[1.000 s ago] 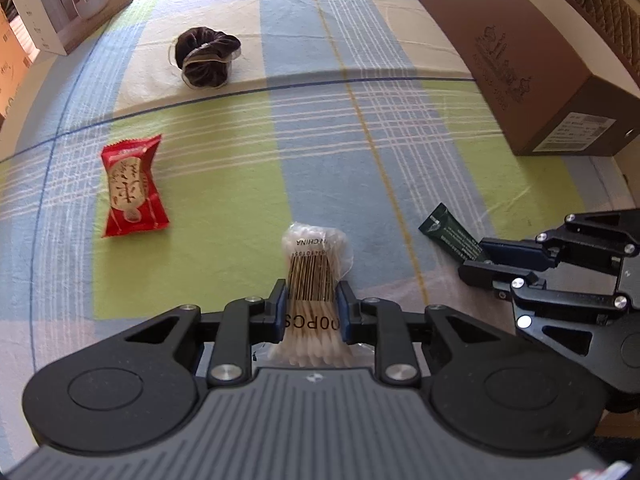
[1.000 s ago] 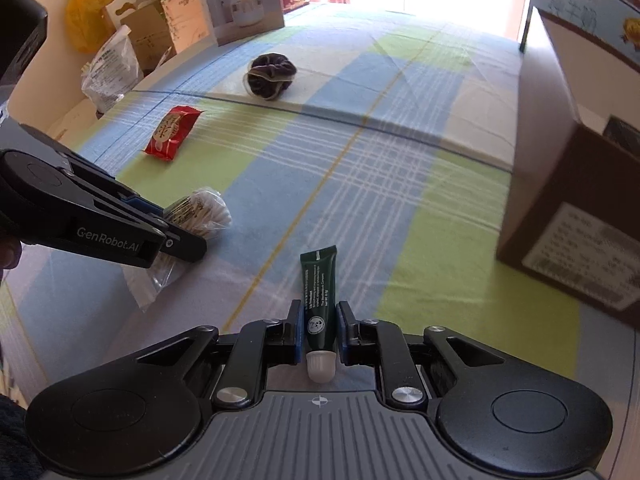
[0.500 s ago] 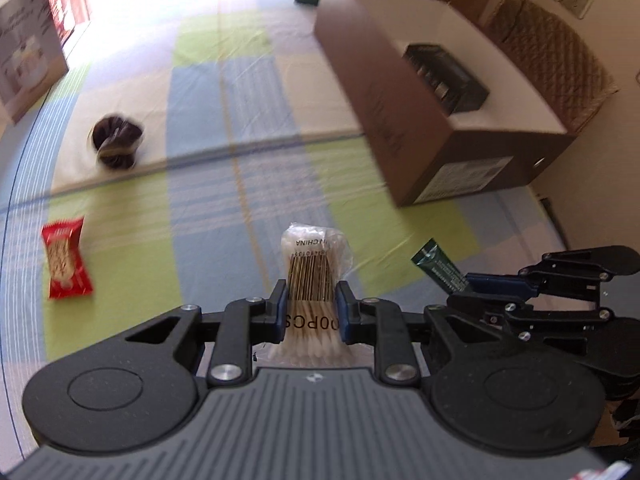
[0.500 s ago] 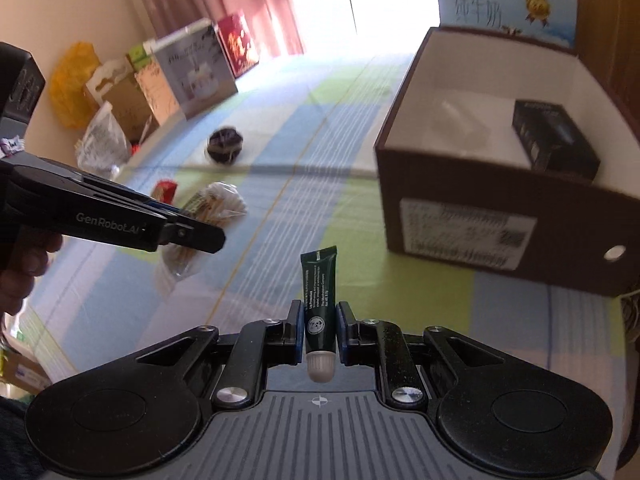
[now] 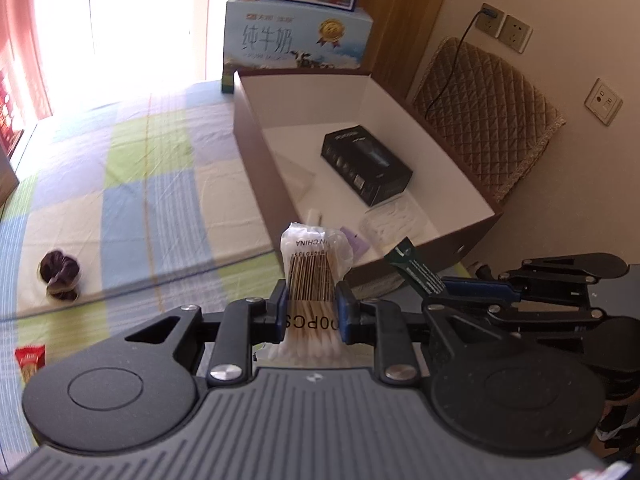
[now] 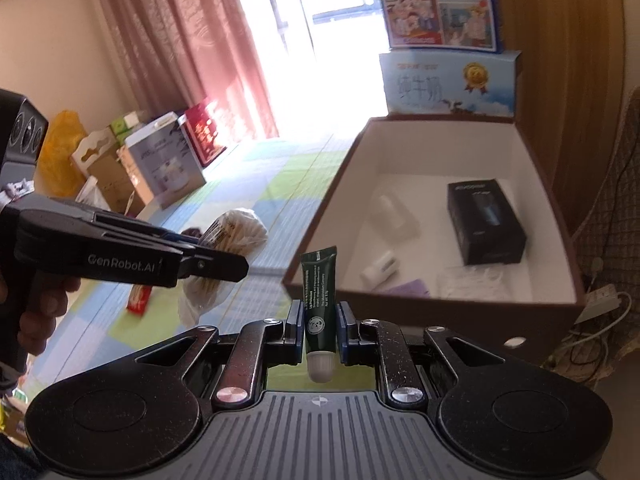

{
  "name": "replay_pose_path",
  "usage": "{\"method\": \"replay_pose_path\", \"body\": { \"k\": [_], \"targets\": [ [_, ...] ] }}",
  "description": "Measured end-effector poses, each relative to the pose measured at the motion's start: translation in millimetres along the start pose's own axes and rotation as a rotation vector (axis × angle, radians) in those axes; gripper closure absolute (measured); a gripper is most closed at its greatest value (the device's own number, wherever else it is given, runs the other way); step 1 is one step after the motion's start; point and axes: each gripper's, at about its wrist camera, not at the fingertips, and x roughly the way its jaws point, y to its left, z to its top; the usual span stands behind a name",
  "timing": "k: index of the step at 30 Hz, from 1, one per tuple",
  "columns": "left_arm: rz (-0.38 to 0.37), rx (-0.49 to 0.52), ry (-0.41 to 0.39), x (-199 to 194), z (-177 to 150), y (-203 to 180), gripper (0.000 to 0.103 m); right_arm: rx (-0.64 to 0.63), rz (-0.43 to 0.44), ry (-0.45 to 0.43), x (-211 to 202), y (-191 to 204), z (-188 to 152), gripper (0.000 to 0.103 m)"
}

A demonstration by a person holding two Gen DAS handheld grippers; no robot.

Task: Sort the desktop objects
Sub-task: 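Carry the cotton swab bag and green tube with both tools over the cardboard box, then open the left tool to drop the swab bag while the right tool releases the green tube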

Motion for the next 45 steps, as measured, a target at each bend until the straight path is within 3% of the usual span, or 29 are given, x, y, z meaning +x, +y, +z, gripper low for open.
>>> {"method": "replay_pose_path", "body": {
  "k": [10, 24, 35, 45],
  "targets": [
    [0.003, 0.049, -0.038, 39, 53, -25, 0.083, 0.048, -0.079, -0.035, 26, -57, 44, 0.090],
    [0.071, 0.074, 0.032, 130, 123, -18, 0.083, 0.105, -0.078, 0.001, 112, -121, 109, 0.090],
    [0.115, 0.064, 0.082, 195, 168, 8, 0.083, 0.136, -0.085, 0.057, 166, -144, 127, 0.090],
    [0.171, 0.097, 0.132, 238, 189, 17, 0.083, 0.191, -0.095, 0.089, 192, -156, 128, 0.090]
  ]
}}
